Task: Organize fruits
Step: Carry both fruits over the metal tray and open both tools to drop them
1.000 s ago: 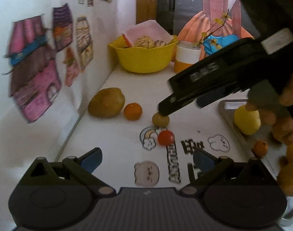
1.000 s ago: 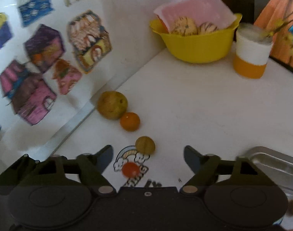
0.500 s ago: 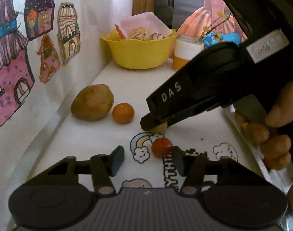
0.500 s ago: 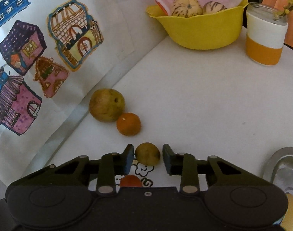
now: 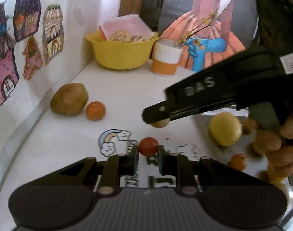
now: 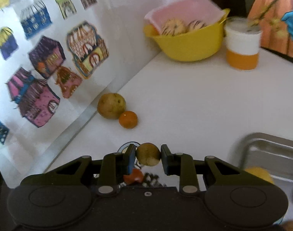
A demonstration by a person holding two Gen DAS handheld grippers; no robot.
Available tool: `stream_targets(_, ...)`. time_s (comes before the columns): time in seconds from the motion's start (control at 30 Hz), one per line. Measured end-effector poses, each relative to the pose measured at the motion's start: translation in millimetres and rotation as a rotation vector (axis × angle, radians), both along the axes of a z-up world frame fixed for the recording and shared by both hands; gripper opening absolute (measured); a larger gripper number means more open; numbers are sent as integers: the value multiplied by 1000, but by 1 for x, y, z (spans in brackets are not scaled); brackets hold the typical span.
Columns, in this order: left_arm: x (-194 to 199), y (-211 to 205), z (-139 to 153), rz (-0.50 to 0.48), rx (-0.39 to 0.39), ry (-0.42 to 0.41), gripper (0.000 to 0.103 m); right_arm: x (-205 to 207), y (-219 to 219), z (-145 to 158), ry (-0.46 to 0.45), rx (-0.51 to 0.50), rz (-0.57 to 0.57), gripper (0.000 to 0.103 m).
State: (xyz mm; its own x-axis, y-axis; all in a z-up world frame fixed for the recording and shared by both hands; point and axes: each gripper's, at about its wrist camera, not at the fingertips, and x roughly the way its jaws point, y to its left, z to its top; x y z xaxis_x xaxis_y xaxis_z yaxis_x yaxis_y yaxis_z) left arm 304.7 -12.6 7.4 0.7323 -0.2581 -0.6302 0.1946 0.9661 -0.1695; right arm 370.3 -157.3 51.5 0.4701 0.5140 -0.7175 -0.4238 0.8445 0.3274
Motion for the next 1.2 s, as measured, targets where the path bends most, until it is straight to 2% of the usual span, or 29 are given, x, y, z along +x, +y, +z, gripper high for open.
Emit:
stream_targets(0.3, -32, -40, 36, -77, -56, -51, 22, -67, -71, 46, -122, 7, -61, 30)
stream_targets(0.53, -52, -85, 47, -163, -91, -54, 22, -120, -125, 62, -188, -20, -108, 30)
stream_targets(0.67, -61, -109, 45, -201, -86, -45, 22, -146, -152, 57, -198, -29, -138, 30)
stream_targets(0.87, -71, -134, 40, -231, -54, -17, 22, -174, -182, 31, -198, -48, -181, 30)
stream_targets(1.2, -68, -151, 32, -211, 45, 72, 22, -198, -182, -17, -236, -162, -158, 30)
